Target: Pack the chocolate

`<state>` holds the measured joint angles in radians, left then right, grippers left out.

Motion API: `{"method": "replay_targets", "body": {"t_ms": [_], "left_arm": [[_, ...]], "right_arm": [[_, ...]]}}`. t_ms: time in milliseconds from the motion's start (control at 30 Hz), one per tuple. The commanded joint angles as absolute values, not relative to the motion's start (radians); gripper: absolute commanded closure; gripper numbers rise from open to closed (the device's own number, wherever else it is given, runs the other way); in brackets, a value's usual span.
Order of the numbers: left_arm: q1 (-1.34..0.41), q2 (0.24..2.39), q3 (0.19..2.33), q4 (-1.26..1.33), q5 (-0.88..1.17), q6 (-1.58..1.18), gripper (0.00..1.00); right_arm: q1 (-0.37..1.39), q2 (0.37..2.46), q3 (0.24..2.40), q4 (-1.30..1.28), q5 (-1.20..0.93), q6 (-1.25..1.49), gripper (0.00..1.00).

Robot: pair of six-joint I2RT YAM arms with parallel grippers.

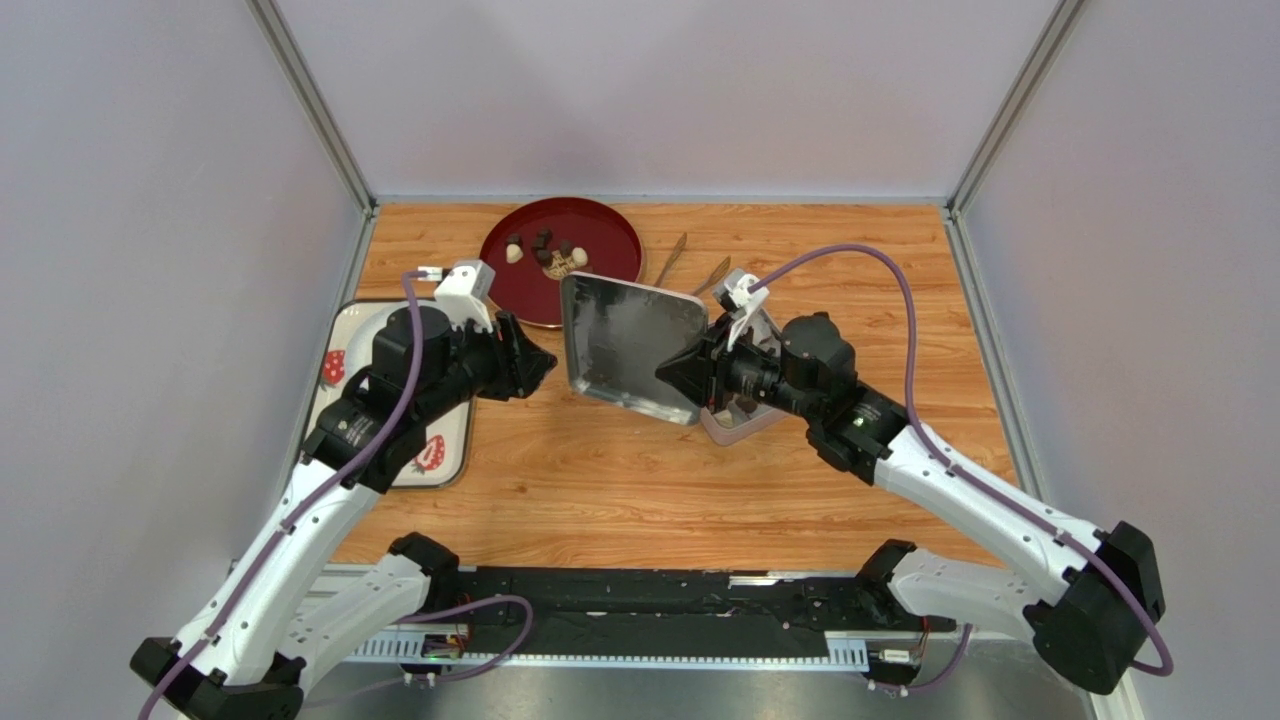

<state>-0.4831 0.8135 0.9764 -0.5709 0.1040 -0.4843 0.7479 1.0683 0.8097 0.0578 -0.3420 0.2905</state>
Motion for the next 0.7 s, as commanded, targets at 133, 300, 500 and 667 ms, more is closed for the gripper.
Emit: {"method": "replay_targets", "body": {"t_ms": [133, 300, 500, 667], "left_arm": [[-0.486, 0.762, 1.061, -0.609, 0.126, -0.669, 0.40], [-0.486, 0.716, 1.089, -0.581, 0.204, -0.840, 0.34], [-0.486, 0.739, 1.080, -0.549, 0.324, -0.965, 0.32], [-0.486, 0.739, 1.066, -0.506, 0.390, -1.012, 0.29]], "right_arm": [[0.902, 0.989, 0.899, -0.150, 0.125, -0.075, 0.92], [1.052, 1.005, 0.885, -0.111, 0.417, -0.175, 0.89], [1.222, 1.069, 0.854, 0.033, 0.702, -0.356, 0.88], [1.296, 1.158, 0.862, 0.095, 0.842, -0.440, 0.88]]}}
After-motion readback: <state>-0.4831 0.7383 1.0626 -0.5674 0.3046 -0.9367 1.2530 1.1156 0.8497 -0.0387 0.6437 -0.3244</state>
